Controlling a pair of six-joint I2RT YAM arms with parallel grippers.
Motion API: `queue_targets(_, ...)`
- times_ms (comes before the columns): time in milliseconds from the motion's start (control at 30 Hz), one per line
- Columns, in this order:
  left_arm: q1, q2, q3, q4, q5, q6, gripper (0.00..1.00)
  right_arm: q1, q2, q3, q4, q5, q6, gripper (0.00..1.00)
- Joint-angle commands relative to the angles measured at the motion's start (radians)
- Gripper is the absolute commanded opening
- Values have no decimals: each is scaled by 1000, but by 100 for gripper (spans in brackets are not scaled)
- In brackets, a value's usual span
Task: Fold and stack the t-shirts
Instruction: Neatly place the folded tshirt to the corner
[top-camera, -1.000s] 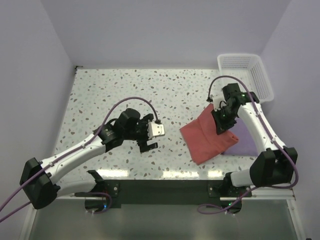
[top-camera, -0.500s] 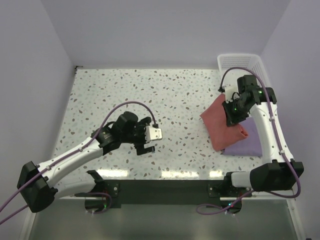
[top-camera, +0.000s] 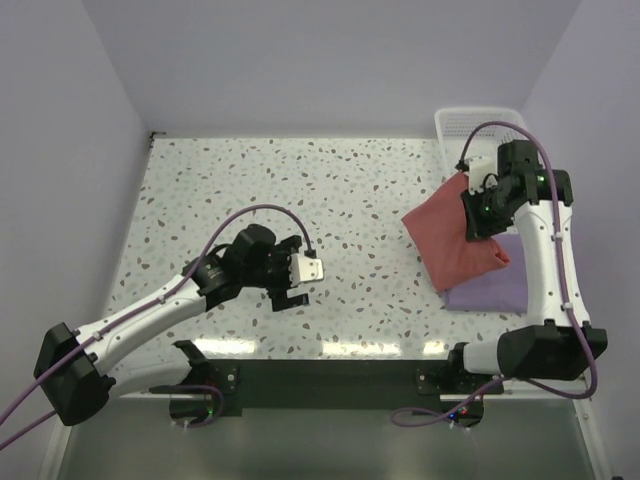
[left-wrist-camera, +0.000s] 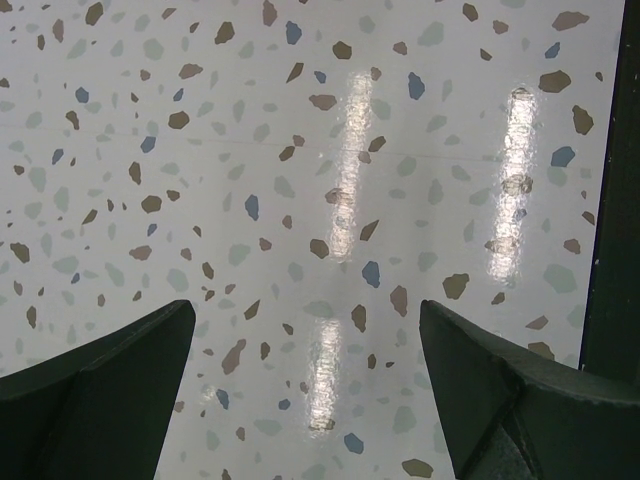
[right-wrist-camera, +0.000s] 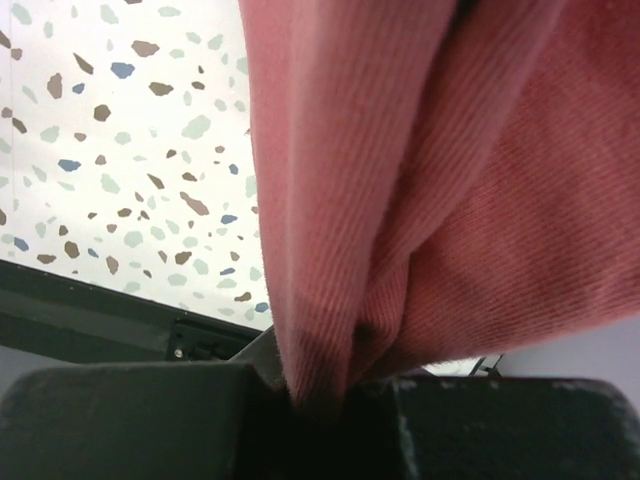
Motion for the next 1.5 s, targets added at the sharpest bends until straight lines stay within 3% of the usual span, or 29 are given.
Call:
queue_targets(0, 4, -12, -14, 0, 8, 13, 100, -34, 18, 42, -176, -27, -35, 0)
queue_targets(533, 4, 22, -8, -11, 19, 36, 100, -231, 136, 26, -234, -93, -98, 0)
queue_targets(1167, 4, -1, -34, -34, 19, 48, 100, -224, -51, -91, -237, -286, -145, 0)
queue_targets(1467, 4, -21, -61, -45, 10, 54, 100, -198, -105, -137, -236, -276, -149, 0)
